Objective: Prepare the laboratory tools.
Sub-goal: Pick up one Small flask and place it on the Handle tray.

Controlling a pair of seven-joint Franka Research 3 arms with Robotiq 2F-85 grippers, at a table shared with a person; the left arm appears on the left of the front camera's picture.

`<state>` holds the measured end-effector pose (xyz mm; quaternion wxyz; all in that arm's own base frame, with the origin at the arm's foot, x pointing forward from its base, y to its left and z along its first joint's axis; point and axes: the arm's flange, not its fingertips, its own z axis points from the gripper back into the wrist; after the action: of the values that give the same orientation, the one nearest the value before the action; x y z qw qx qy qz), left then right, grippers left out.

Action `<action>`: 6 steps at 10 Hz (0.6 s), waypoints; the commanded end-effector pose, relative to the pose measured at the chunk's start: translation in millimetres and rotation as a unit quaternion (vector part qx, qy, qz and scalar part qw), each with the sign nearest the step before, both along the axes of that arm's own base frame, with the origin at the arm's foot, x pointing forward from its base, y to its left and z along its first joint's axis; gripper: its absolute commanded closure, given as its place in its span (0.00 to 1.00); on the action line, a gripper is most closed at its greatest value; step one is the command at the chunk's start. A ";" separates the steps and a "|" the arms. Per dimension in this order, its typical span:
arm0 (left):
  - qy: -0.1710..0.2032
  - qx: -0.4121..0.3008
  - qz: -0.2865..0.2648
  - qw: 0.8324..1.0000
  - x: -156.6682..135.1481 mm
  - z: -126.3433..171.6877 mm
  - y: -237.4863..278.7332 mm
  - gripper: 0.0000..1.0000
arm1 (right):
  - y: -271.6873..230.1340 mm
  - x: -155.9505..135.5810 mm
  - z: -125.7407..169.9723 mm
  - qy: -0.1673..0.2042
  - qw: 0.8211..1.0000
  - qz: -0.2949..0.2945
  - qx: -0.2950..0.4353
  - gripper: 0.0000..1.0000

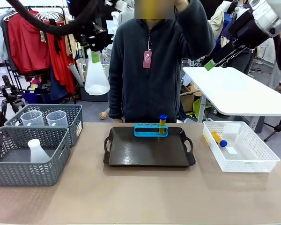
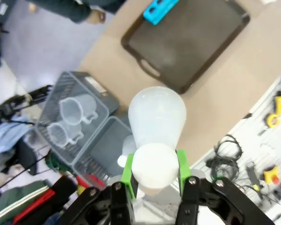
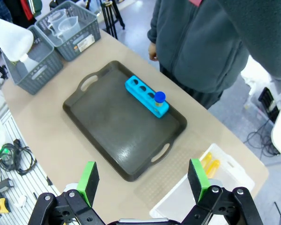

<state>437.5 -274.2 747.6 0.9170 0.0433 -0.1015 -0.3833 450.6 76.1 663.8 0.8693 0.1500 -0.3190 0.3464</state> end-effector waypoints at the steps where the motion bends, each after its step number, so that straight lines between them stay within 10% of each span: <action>1: 0.000 -0.007 -0.034 0.999 4.0 -8.2 -15.1 1.00 | -0.5 0.0 1.0 0.000 1.000 0.002 0.003 0.00; 6: -0.002 -0.026 -0.050 0.998 16.5 -51.0 -45.8 1.00 | -0.5 0.0 1.0 0.000 1.000 0.002 0.003 0.00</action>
<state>454.9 -324.5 699.1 0.8992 0.0268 -0.1042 -0.4241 450.6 76.1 663.8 0.8694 0.1500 -0.3189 0.3464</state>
